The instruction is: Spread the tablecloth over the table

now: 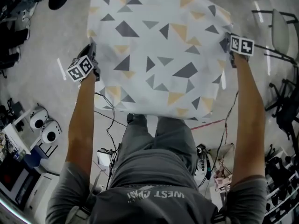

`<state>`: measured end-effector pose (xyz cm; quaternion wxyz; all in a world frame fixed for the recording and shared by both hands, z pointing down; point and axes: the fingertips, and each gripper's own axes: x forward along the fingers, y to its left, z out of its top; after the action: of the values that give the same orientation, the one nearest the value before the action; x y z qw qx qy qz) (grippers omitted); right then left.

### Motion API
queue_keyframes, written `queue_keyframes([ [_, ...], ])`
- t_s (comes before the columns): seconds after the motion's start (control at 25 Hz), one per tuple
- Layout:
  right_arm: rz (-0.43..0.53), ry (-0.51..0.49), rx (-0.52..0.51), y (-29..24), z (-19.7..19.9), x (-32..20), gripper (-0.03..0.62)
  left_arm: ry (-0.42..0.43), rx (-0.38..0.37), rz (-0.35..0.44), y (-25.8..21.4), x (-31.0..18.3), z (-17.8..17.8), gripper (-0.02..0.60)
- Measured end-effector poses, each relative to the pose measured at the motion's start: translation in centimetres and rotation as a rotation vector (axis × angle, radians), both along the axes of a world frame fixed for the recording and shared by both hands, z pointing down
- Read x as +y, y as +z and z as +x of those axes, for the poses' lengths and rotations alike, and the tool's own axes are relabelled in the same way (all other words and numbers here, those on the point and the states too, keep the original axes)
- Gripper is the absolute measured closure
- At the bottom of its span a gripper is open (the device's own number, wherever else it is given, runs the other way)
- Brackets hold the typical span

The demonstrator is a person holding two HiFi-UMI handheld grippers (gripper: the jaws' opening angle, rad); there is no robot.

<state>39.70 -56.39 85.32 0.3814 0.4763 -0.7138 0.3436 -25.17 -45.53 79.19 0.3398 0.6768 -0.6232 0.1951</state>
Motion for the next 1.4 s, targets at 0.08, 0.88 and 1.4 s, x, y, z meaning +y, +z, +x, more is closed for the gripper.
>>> queue_keyframes([
  [0.08,0.007,-0.001,0.016,-0.5,-0.1,-0.8,0.562,0.0,-0.043,-0.019,0.5,0.1,-0.7,0.532],
  [0.88,0.122,0.112,0.043,-6.5,-1.4,2.0,0.505,0.1,-0.199,0.013,-1.8,1.2,-0.4,0.456],
  [1.4,0.488,0.058,-0.276,-30.2,-21.9,19.0,0.585,0.357,-0.016,0.458,-24.4,7.0,9.7,0.528],
])
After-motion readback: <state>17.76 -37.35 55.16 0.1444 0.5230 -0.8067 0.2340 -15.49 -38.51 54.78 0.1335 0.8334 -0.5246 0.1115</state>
